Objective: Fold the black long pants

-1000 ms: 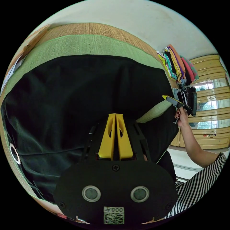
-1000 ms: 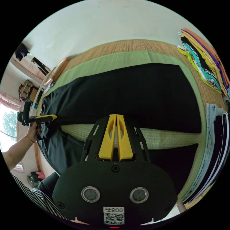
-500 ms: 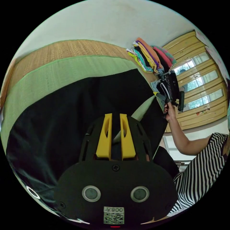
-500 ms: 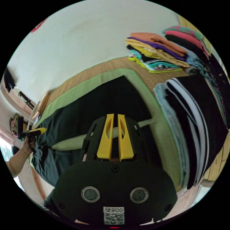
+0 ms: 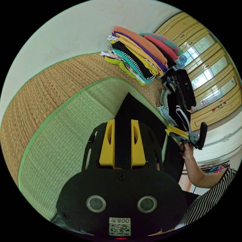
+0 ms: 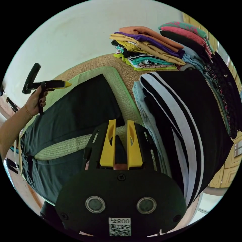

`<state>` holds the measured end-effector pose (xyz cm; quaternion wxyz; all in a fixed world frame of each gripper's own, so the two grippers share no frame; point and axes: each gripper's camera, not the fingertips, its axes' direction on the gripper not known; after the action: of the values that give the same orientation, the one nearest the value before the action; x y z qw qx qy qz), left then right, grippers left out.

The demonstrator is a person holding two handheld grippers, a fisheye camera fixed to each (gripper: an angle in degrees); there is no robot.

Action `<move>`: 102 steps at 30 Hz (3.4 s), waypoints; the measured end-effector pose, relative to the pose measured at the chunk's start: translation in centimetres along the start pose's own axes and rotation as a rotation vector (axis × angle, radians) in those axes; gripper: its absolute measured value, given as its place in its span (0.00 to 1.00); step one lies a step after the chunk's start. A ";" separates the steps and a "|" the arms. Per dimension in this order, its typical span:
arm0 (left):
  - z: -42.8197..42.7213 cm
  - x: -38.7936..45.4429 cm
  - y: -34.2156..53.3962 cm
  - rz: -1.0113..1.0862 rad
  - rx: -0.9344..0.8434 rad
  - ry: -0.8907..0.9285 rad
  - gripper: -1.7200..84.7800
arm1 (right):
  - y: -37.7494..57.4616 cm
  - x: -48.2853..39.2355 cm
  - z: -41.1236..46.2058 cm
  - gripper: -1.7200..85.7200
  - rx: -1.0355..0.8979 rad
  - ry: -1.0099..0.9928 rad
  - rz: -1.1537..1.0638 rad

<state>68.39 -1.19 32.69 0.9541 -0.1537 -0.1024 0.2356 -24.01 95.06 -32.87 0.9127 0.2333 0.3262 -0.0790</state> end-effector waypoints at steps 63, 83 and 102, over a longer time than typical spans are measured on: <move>16.7 19.7 4.8 0.291 -0.374 -0.023 0.03 | 14.5 10.9 -16.2 0.04 -0.208 -0.091 0.165; 11.1 0.1 45.4 -0.444 -0.193 -0.250 0.02 | 0.6 -19.1 -22.5 0.02 -0.245 -0.359 -0.455; 17.1 -17.7 73.4 -0.636 -0.009 -0.237 0.02 | -14.4 -37.7 -29.1 0.02 -0.388 -0.187 -0.649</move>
<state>17.76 56.31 21.41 0.9606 -0.0899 -0.2564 -0.0582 -73.69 96.03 -34.18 0.8933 -0.0670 0.3071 -0.3213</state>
